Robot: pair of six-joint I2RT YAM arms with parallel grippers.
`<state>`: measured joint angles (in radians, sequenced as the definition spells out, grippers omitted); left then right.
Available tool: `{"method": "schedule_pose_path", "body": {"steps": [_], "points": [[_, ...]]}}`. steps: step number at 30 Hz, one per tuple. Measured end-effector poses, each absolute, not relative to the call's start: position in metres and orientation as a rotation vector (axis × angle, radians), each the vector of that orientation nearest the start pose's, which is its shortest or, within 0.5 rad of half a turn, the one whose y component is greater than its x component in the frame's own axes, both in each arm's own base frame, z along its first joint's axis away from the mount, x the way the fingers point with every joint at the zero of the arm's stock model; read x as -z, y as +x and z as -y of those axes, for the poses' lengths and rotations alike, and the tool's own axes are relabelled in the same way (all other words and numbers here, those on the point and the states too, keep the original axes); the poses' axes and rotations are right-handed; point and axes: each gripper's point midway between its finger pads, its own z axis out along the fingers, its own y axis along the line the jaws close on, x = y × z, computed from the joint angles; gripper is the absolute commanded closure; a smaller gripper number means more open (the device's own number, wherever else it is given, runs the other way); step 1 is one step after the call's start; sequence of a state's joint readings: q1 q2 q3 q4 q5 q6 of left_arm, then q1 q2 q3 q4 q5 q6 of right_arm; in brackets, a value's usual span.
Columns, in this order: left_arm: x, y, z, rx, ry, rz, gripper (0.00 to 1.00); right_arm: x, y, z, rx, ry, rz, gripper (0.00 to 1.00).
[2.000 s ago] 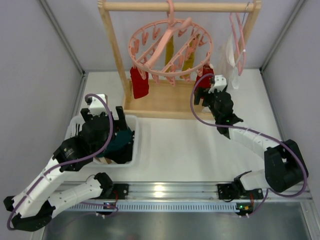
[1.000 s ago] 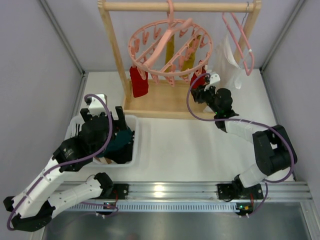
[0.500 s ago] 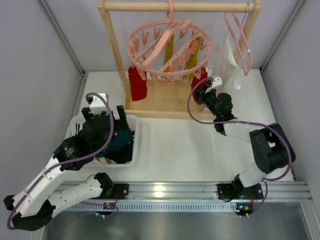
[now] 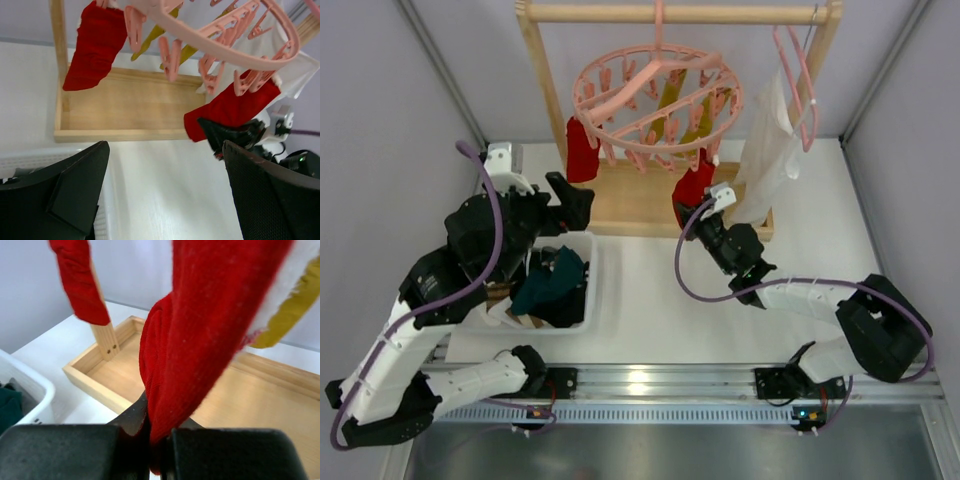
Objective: Remove the socks clipped to the hanger
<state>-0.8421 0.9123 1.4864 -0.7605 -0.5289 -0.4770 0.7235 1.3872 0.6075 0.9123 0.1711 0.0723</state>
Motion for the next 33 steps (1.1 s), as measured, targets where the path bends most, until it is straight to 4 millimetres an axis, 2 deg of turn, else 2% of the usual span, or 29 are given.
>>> {"method": "schedule_pose_path", "body": {"steps": [4, 12, 15, 22, 27, 33], "points": [[-0.455, 0.239, 0.160, 0.523, -0.072, -1.733, 0.01, -0.234, 0.326, -0.291, -0.501, -0.340, -1.433, 1.00], [-0.506, 0.282, 0.191, 0.454, -0.085, -1.680, 0.01, -0.242, 0.305, -0.346, -0.417, -0.388, -1.448, 1.00], [-0.502, 0.296, 0.198, 0.378, -0.086, -1.692, 0.01, -0.240, 0.305, -0.366, -0.384, -0.409, -1.469, 1.00], [-0.457, 0.313, 0.221, 0.154, -0.003, -1.781, 0.01, -0.232, 0.308, -0.410, -0.330, -0.468, -1.514, 1.00], [-0.444, 0.314, 0.230, 0.064, 0.048, -1.798, 0.02, -0.221, 0.308, -0.426, -0.305, -0.508, -1.540, 1.00], [-0.444, 0.311, 0.228, -0.030, 0.043, -1.778, 0.04, -0.220, 0.308, -0.434, -0.289, -0.537, -1.556, 1.00]]}}
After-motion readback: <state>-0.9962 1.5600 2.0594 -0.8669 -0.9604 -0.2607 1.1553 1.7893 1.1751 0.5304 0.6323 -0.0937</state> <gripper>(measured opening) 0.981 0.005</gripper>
